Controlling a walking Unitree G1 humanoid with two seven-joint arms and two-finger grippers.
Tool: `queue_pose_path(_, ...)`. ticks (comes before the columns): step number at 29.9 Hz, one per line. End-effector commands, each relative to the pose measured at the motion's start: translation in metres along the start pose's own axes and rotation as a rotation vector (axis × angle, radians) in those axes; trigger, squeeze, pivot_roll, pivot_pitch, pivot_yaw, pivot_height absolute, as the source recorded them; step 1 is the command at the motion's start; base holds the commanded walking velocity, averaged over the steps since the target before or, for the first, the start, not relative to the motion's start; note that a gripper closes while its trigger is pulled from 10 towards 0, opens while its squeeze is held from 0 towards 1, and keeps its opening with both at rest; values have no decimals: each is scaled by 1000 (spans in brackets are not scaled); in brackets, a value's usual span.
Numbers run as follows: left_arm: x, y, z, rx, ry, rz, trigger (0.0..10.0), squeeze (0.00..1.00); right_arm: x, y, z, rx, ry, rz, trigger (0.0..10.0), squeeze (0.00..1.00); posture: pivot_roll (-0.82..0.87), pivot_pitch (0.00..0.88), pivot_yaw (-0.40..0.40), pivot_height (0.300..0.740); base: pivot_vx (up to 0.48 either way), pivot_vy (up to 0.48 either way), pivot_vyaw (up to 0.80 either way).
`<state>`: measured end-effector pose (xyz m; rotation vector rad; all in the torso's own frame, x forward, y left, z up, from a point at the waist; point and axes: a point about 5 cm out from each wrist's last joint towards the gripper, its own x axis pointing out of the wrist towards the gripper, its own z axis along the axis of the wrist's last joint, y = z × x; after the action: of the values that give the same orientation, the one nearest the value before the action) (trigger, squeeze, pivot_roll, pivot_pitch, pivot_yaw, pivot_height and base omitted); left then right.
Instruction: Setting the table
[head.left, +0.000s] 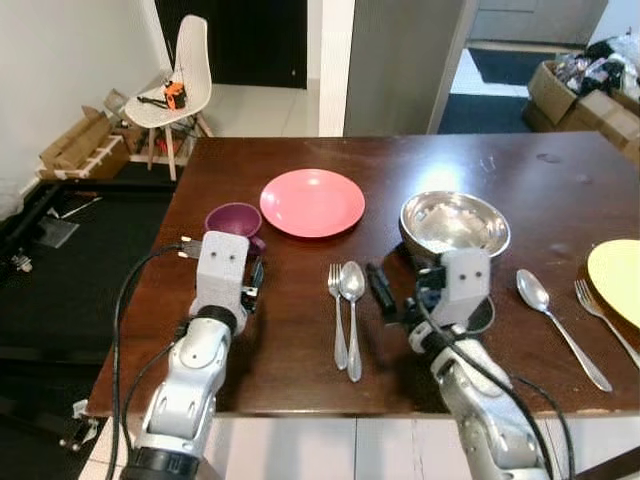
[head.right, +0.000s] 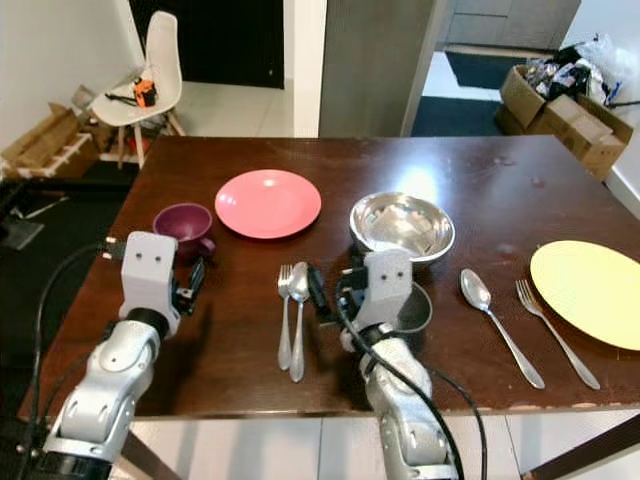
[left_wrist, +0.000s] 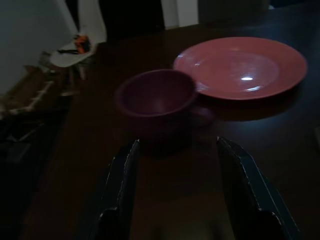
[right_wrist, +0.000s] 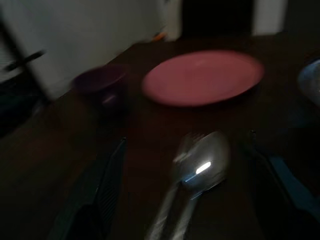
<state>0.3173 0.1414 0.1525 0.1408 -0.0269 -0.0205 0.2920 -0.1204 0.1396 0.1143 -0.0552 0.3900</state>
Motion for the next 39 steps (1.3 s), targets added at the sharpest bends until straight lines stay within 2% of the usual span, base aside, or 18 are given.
queue_pose_path(1, -1, 3, -3, -4, 18, -4, 10000, 0, -2, 5, -12, 41, 60, 30, 10000, 0, -54, 0, 90, 740, 0, 0, 0)
queue_pose_path(8, 1, 2, -1, 11, 14, -36, 10000, 0, 0, 9, -27, 64, 147, 29, 10000, 0, -50, 0, 94, 740, 0, 0, 0)
queue_pose_path(14, 0, -3, 6, 60, 7, -222, 10000, 0, 12, 5, -41, 74, 254, -15, 10000, 0, -40, 0, 99, 740, 0, 0, 0)
queue_pose_path(16, -2, 3, 11, 92, -7, -309, 10000, 0, 22, 4, -42, 81, 273, -27, 10000, 0, -20, 0, 97, 740, 0, 0, 0)
queue_pose_path(17, -2, 3, 11, 92, -7, -309, 10000, 0, 22, 4, -42, 81, 273, -27, 10000, 0, -20, 0, 97, 740, 0, 0, 0)
queue_pose_path(20, -4, 21, 22, 132, -16, -392, 10000, 0, 39, 3, -39, 81, 287, -34, 10000, 0, 12, 12, 87, 740, 0, 0, 0)
queue_pose_path(25, -11, 42, 36, 175, -20, -482, 10000, 0, 54, -1, -40, 73, 344, -78, 10000, 0, 44, 38, 72, 740, 0, 0, 0)
queue_pose_path(29, -17, 43, 40, 176, -21, -523, 10000, 0, 56, -1, -40, 80, 359, -82, 10000, 0, 47, 50, 65, 740, 0, 0, 0)
queue_pose_path(33, -25, 36, 42, 177, -14, -605, 10000, 0, 55, -2, -42, 103, 397, -99, 10000, 0, 40, 68, 59, 740, 0, 0, 0)
queue_pose_path(39, -26, 31, 41, 165, -7, -634, 10000, 0, 49, -10, -41, 17, 383, -186, 10000, 0, 22, 73, 66, 740, 0, 0, 0)
